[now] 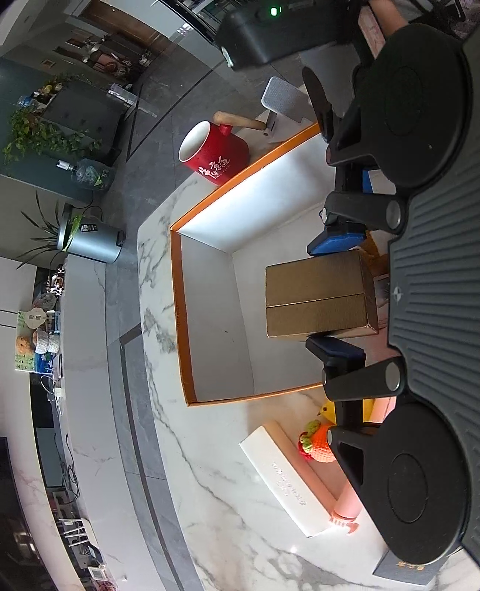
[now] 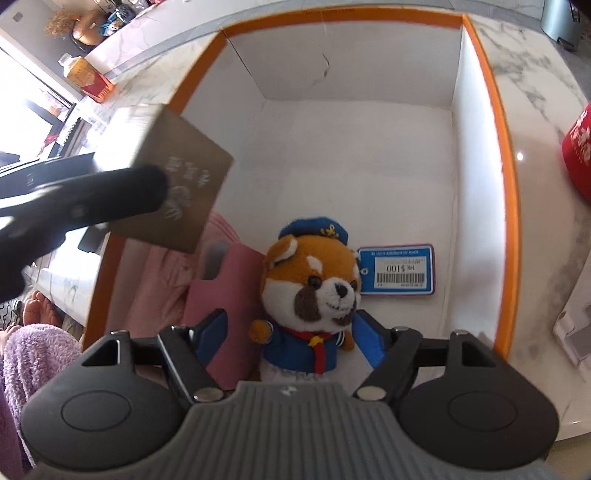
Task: Organize objects
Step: 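Carry cardboard box and plush over the orange box and release both inside, then withdraw both open tools from the box back over the table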
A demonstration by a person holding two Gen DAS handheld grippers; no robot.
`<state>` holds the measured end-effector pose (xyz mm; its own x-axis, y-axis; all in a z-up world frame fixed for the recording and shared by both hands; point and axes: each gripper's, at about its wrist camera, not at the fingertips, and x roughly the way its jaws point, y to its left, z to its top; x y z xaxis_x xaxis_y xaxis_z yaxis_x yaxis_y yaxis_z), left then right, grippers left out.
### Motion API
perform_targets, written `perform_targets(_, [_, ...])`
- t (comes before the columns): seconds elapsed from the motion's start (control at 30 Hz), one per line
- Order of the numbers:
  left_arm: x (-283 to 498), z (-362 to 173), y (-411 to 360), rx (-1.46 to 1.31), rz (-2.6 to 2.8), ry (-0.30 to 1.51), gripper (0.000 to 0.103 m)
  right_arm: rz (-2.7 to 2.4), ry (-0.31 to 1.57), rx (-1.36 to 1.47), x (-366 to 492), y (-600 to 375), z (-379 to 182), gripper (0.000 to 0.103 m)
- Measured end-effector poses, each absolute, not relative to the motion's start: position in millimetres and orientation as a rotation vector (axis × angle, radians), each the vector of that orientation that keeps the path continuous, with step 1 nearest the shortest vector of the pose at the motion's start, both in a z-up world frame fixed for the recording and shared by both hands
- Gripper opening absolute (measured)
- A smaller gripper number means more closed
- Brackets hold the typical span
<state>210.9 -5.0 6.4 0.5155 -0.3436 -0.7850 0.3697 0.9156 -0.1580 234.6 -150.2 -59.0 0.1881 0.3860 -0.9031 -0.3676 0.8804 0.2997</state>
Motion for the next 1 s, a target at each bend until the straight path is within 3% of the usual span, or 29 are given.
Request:
perform_targets(0.3, [258.0, -34.8, -44.8, 0.196, -0.341, 1.05, 0.055, 0.507, 1.147, -0.079, 254.7, -149.8, -33.8, 0.069])
perform_targets(0.43, [264.0, -50.6, -52.2, 0.218, -0.311, 1.114, 0.055, 0.525, 1.089, -0.192, 263.9, -152.6, -39.1, 0.06])
perform_targets(0.8, [264.3, -60.7, -67.2, 0.398, -0.238, 1.158, 0.054, 0.555, 1.023, -0.312, 265.2, -151.1, -45.8, 0.059])
perform_targets(1.0, [257.8, -37.6, -50.6, 0.307, -0.305, 1.088, 0.054, 0.602, 1.006, -0.316, 261.0, -149.9, -43.1, 0.054])
